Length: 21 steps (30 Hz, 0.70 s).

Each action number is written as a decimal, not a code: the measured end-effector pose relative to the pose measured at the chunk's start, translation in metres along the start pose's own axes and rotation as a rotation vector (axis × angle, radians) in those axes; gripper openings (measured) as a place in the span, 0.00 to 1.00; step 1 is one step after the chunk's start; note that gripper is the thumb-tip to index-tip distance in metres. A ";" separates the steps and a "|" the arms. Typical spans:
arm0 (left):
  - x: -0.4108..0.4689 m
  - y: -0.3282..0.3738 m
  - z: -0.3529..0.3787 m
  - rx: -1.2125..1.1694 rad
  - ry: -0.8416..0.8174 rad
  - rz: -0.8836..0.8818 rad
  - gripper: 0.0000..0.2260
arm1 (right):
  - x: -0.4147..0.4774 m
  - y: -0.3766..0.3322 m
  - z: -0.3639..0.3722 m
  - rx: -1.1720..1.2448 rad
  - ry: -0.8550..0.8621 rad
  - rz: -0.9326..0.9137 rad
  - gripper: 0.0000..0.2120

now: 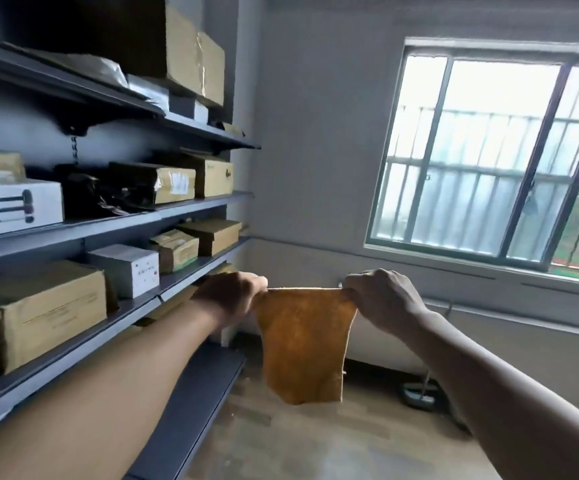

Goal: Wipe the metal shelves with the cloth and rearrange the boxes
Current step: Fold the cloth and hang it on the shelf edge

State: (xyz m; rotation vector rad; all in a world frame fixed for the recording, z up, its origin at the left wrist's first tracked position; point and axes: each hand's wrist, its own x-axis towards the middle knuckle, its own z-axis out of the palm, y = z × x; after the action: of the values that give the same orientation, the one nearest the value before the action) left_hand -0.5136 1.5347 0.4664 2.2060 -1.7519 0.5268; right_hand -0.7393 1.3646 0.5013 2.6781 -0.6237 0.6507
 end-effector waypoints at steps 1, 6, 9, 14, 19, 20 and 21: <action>0.021 -0.006 0.003 -0.025 0.012 -0.001 0.09 | 0.021 0.011 0.004 -0.003 0.001 0.008 0.11; 0.136 -0.024 0.018 -0.058 0.094 0.018 0.08 | 0.099 0.076 0.040 0.006 0.075 0.066 0.11; 0.199 -0.031 0.045 -0.090 0.086 0.003 0.09 | 0.136 0.119 0.071 0.030 0.076 0.080 0.10; 0.311 -0.045 0.099 -0.141 0.156 0.001 0.08 | 0.210 0.200 0.136 0.080 0.159 0.089 0.09; 0.418 -0.054 0.147 -0.130 0.182 -0.031 0.10 | 0.288 0.290 0.194 0.163 0.205 0.037 0.08; 0.442 -0.057 0.155 -0.123 0.183 -0.041 0.10 | 0.307 0.309 0.204 0.175 0.212 0.033 0.07; 0.464 -0.060 0.161 -0.120 0.181 -0.047 0.10 | 0.325 0.326 0.214 0.183 0.212 0.035 0.07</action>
State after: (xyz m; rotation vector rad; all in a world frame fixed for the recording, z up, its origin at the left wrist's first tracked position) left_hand -0.3446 1.0737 0.5286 2.0434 -1.5930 0.5752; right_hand -0.5588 0.8920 0.5447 2.7161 -0.5792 1.0315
